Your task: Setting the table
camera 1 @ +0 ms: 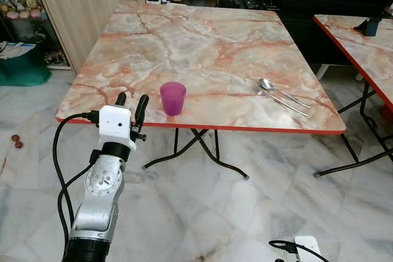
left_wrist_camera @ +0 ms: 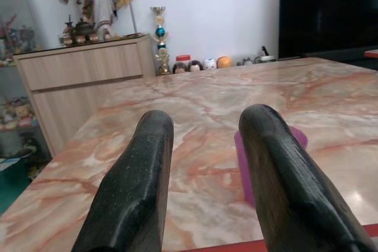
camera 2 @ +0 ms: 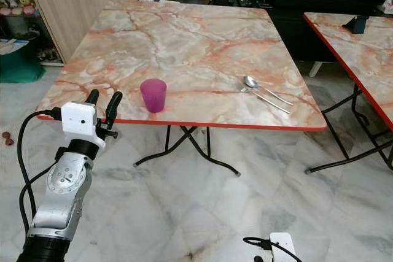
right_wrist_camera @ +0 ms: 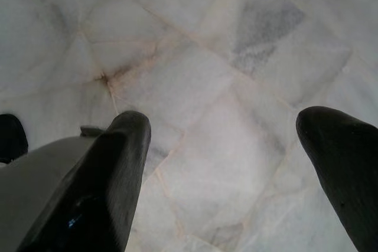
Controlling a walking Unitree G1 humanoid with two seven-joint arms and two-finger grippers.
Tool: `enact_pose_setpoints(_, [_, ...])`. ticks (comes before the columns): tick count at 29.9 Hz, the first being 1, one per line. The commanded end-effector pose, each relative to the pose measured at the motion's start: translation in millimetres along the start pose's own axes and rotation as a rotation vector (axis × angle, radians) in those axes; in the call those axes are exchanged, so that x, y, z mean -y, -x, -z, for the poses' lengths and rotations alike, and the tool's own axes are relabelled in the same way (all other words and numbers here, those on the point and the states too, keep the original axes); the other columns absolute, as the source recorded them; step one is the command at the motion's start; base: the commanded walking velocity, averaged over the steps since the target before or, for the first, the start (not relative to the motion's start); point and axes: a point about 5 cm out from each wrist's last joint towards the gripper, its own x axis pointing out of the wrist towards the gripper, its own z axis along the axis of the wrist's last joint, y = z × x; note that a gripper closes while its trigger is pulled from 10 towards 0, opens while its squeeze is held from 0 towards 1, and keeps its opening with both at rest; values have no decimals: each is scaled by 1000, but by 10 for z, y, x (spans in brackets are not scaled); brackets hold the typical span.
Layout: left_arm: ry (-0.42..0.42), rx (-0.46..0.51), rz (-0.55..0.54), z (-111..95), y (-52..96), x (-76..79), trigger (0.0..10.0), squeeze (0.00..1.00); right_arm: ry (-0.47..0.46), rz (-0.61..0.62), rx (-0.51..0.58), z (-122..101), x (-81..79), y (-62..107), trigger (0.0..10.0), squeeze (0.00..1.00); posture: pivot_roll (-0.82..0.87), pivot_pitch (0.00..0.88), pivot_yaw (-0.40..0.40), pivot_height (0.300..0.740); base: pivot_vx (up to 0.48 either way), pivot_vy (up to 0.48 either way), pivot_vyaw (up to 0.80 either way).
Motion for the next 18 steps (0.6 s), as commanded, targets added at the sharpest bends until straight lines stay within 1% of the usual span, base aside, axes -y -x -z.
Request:
enact_pose_setpoints(1, [8,-2,2,-11,3,-11,10000,0,8,3,8,-8,20,3,10000,0,113,0,-75,740,0,0,0])
enact_pose_setpoints(14, [1,-9,15,4,8,5,10000,0,24,2,1,2,22,5,10000,0,116,0,-75,740,0,0,0])
enact_pose_setpoints(18, [-1,-13,11,5,1,0,10000,0,10,10,9,-4,26,5,10000,0,112,0,-74,740,255,0,0])
